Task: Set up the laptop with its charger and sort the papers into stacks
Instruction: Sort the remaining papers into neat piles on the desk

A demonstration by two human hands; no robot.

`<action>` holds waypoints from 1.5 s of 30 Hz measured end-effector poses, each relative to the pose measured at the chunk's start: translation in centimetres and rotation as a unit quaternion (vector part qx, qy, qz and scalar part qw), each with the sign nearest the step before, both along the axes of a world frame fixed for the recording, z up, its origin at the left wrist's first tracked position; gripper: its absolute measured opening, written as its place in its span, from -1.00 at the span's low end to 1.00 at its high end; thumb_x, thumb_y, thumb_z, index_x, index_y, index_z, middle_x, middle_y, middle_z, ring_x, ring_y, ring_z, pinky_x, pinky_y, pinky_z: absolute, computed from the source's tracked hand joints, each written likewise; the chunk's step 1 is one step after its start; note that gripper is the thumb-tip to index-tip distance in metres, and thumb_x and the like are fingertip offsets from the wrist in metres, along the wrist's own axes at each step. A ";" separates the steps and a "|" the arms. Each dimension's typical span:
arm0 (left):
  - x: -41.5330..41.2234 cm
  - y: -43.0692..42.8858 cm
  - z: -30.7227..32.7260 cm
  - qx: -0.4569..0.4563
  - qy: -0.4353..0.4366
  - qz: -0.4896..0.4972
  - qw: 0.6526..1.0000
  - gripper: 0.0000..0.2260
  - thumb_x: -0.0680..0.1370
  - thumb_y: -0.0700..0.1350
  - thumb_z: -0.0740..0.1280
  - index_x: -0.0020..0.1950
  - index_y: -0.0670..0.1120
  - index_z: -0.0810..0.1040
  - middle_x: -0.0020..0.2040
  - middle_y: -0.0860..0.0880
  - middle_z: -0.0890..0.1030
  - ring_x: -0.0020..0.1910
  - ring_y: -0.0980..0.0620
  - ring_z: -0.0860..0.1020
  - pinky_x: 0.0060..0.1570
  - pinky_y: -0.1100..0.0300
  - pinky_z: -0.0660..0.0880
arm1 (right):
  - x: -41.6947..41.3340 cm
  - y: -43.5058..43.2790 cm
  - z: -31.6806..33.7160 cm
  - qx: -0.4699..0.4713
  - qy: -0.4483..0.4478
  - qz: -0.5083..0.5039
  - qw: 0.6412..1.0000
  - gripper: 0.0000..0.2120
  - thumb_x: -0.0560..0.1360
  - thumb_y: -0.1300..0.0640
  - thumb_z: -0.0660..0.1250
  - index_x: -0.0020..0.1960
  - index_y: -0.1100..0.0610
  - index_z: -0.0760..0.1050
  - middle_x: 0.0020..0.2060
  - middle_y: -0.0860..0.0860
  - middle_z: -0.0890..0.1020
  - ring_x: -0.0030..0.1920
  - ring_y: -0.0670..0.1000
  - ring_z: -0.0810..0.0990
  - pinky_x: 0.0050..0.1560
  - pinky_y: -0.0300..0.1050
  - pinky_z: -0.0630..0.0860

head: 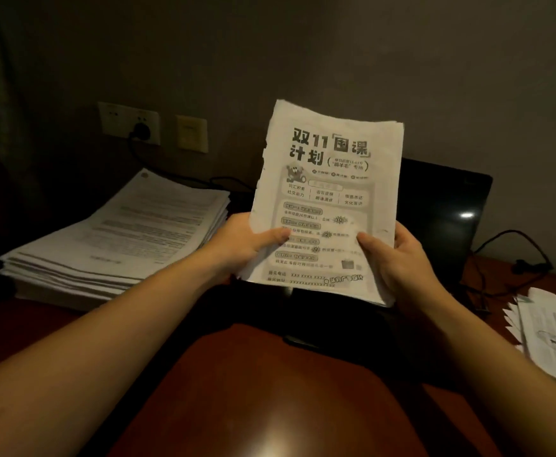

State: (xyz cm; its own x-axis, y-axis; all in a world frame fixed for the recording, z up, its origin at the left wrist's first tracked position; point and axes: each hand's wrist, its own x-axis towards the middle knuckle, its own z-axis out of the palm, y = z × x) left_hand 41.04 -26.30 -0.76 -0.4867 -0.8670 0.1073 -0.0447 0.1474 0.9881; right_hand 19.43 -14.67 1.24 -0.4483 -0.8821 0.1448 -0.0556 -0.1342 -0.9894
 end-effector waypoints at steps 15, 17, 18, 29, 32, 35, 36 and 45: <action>14.8 -4.1 1.4 -0.016 -0.141 0.139 0.980 -0.83 0.67 -0.11 0.29 0.23 -0.03 0.58 0.08 -0.01 0.69 0.00 0.02 0.67 0.08 0.05 0.60 | 14.6 -8.4 -2.6 0.019 0.084 0.043 0.995 -0.72 0.61 0.18 0.26 0.29 0.00 0.38 0.14 -0.04 0.61 0.12 0.03 0.64 0.09 0.11 0.64; 16.9 -4.6 1.3 -0.014 -0.171 0.171 0.970 -0.80 0.65 -0.08 0.33 0.26 -0.03 0.59 0.06 -0.01 0.69 -0.03 0.03 0.67 0.04 0.09 0.60 | 16.3 -9.7 -3.0 0.031 0.095 0.051 0.994 -0.70 0.59 0.20 0.26 0.28 -0.03 0.38 0.17 -0.03 0.60 0.15 0.06 0.62 0.15 0.17 0.60; 17.8 -4.9 1.2 -0.014 -0.183 0.187 0.965 -0.77 0.63 -0.07 0.35 0.28 -0.02 0.59 0.07 -0.02 0.69 -0.04 0.03 0.67 0.03 0.08 0.60 | 17.1 -10.2 -3.2 0.038 0.097 0.055 0.993 -0.68 0.59 0.23 0.26 0.30 -0.02 0.38 0.19 -0.02 0.59 0.16 0.08 0.62 0.15 0.17 0.60; 24.3 -7.9 0.4 -0.092 -0.279 0.227 0.928 -0.58 0.57 -0.13 0.44 0.43 -0.02 0.53 0.38 0.00 0.53 0.21 0.10 0.52 0.17 0.26 0.38 | 22.7 -12.9 -4.6 0.074 0.130 0.109 0.983 -0.54 0.58 0.32 0.27 0.46 0.12 0.33 0.32 -0.01 0.53 0.18 0.07 0.62 0.06 0.04 0.66; 24.9 -8.7 0.3 -0.121 -0.345 0.211 0.906 -0.63 0.56 -0.10 0.44 0.38 -0.01 0.58 0.40 0.00 0.53 0.33 0.04 0.50 0.22 0.27 0.36 | 23.0 -12.7 -4.7 0.056 0.220 0.126 0.966 -0.63 0.56 0.26 0.31 0.35 0.09 0.43 0.12 -0.15 0.60 0.07 -0.07 0.64 -0.09 -0.24 0.64; 25.3 -9.1 0.0 -0.136 -0.375 0.206 0.894 -0.62 0.57 -0.09 0.44 0.39 -0.01 0.57 0.41 -0.01 0.52 0.36 0.04 0.49 0.23 0.30 0.34 | 22.9 -12.9 -4.5 0.066 0.307 0.124 0.941 -0.55 0.56 0.15 0.35 0.42 0.12 0.38 0.17 -0.14 0.53 0.10 -0.09 0.59 -0.06 -0.26 0.59; 25.3 -9.2 -0.1 -0.139 -0.379 0.208 0.891 -0.62 0.57 -0.08 0.43 0.40 -0.01 0.56 0.42 -0.01 0.51 0.36 0.03 0.48 0.24 0.30 0.34 | 22.9 -13.0 -4.5 0.077 0.351 0.119 0.926 -0.54 0.56 0.11 0.35 0.43 0.13 0.37 0.17 -0.11 0.52 0.12 -0.06 0.58 -0.02 -0.20 0.60; 24.2 -8.9 -0.6 -0.216 -0.464 0.115 0.851 -0.72 0.58 -0.12 0.39 0.24 0.16 0.64 0.44 0.05 0.46 0.40 -0.01 0.42 0.42 0.01 0.38 | 21.9 -12.7 -5.6 0.131 0.594 0.104 0.787 -0.44 0.54 -0.30 0.13 0.42 -0.04 0.25 0.49 0.10 0.21 0.48 0.13 0.19 0.39 0.20 0.23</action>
